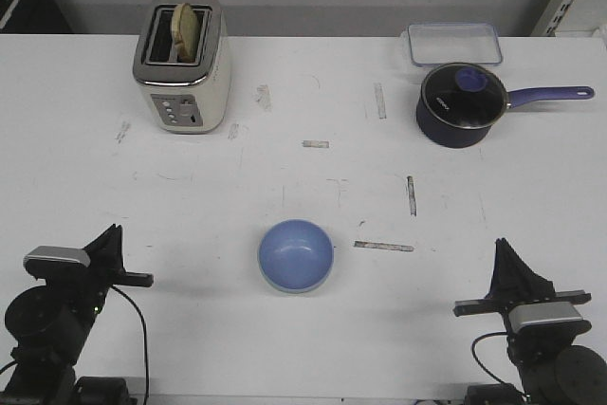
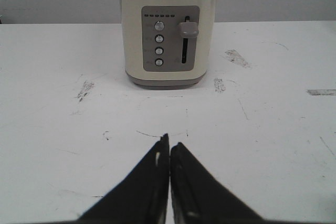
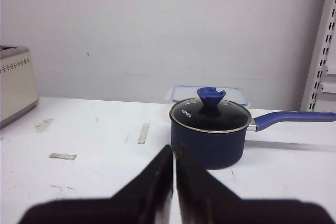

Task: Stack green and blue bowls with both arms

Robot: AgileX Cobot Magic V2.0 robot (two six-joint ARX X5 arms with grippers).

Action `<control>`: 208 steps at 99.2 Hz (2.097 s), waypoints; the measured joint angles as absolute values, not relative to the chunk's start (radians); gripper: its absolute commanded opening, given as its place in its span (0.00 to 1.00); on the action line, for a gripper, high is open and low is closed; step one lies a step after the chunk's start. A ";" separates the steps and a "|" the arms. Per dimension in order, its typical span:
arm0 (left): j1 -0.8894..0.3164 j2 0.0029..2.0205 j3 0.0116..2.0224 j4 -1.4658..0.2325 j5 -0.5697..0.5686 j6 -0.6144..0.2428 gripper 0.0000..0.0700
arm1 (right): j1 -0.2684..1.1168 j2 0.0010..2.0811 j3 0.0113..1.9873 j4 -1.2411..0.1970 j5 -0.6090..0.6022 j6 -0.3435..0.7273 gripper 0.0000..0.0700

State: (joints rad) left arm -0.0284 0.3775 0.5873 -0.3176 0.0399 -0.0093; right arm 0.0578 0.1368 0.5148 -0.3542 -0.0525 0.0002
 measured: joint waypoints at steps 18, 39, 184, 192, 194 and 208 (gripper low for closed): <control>-0.028 0.377 0.587 -0.318 0.040 -0.009 0.00 | 0.058 0.137 0.515 -0.354 -0.052 0.001 0.00; -0.028 0.369 0.587 -0.318 0.040 -0.010 0.00 | 0.058 0.137 0.515 -0.354 -0.052 0.001 0.00; -0.015 0.005 0.034 0.067 -0.024 -0.010 0.00 | 0.058 0.137 0.515 -0.353 -0.052 0.001 0.00; -0.015 0.005 0.034 0.067 -0.024 -0.010 0.00 | 0.058 0.137 0.515 -0.353 -0.052 0.001 0.00; -0.015 0.005 0.034 0.067 -0.024 -0.010 0.00 | 0.058 0.137 0.515 -0.353 -0.052 0.000 0.00; -0.015 0.005 0.034 0.067 -0.024 -0.010 0.00 | 0.052 0.137 0.515 -0.347 -0.051 -0.012 0.00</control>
